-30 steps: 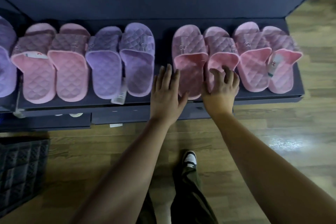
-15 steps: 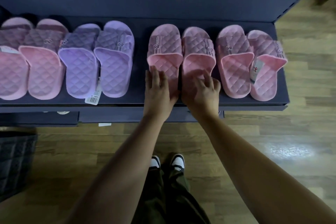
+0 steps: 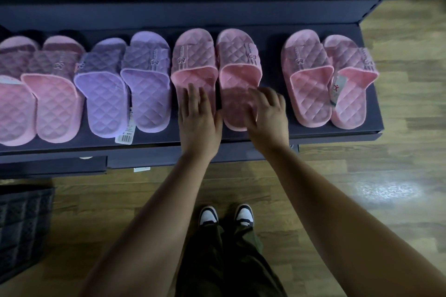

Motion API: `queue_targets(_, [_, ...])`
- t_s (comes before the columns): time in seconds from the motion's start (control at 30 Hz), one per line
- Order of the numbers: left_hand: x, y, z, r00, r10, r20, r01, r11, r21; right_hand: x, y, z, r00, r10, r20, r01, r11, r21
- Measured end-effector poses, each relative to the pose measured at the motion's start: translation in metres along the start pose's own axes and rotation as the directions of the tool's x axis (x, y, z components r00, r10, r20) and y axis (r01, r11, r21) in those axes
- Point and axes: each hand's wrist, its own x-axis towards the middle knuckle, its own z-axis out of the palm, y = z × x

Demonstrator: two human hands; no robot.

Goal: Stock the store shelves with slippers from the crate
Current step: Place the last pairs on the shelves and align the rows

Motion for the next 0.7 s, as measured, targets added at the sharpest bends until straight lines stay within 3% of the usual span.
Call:
queue_targets(0.13, [-0.004, 0.047, 0.01, 0.996, 0.075, -0.04, -0.079, 0.99, -0.113, -0.004, 0.033, -0.031, 0.97, 0.02, -0.242, -0.03, 0.999, -0.038])
queue_targets(0.23, [-0.008, 0.091, 0.023, 0.986, 0.161, -0.044, -0.166, 0.976, -0.142, -0.011, 0.067, -0.055, 0.951, 0.061, -0.303, -0.083, 0.995, -0.061])
queue_targets(0.4, [-0.01, 0.154, 0.054, 0.966, 0.255, 0.046, -0.247, 0.961, -0.126, -0.021, 0.134, -0.086, 0.957, 0.126, -0.26, -0.165, 0.977, -0.133])
queue_targets(0.53, [-0.001, 0.185, 0.069, 0.967, 0.2, 0.16, -0.175, 0.972, -0.159, -0.023, 0.172, -0.099, 0.968, 0.248, -0.042, -0.251, 0.962, -0.107])
queue_targets(0.6, [0.004, 0.195, 0.075, 0.965, 0.177, 0.192, -0.145, 0.975, -0.169, -0.02, 0.182, -0.102, 0.977, 0.209, 0.026, -0.208, 0.977, -0.045])
queue_targets(0.7, [0.007, 0.199, 0.079, 0.965, 0.153, 0.213, -0.115, 0.977, -0.18, -0.017, 0.183, -0.103, 0.983, 0.182, 0.003, -0.182, 0.983, 0.027])
